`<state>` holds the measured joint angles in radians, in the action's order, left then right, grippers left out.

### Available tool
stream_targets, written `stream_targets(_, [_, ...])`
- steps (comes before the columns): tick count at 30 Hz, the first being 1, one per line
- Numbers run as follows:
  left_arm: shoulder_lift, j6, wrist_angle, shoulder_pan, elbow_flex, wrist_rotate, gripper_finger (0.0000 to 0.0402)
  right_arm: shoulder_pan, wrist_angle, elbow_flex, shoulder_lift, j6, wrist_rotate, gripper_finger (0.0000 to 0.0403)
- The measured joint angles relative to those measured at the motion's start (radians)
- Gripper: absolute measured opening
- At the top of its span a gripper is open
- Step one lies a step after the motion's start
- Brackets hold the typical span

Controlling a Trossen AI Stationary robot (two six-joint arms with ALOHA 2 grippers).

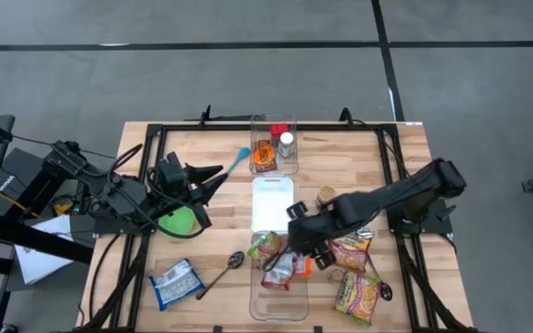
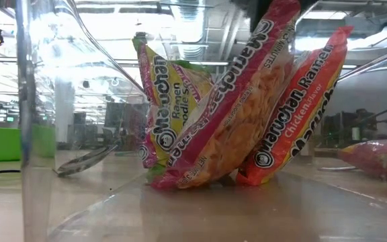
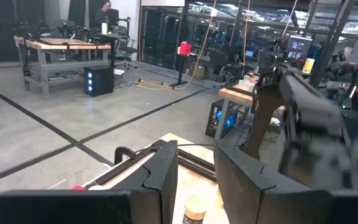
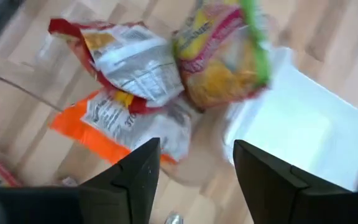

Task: Pick & Place Food Item
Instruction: Put the red noodle pack into the bottom transparent bin

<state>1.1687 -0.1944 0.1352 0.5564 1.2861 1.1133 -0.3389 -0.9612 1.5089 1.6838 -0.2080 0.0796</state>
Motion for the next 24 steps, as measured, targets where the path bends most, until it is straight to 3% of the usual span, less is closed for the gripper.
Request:
stream_targets(7, [0.0,0.011,0.004,0.0,0.0,-0.003,0.0099,0.014,-0.237,0.001,-0.172,0.236,0.007,0.0184])
stream_targets(13, [0.0,0.012,0.006,-0.001,0.0,-0.003,0.0099,-0.019,-0.528,0.001,-0.283,0.605,0.024,0.0166])
stream_targets(24, [0.0,0.011,0.006,-0.001,0.0,-0.001,0.0099,-0.281,-0.61,-0.062,-0.483,1.323,0.148,0.0139])
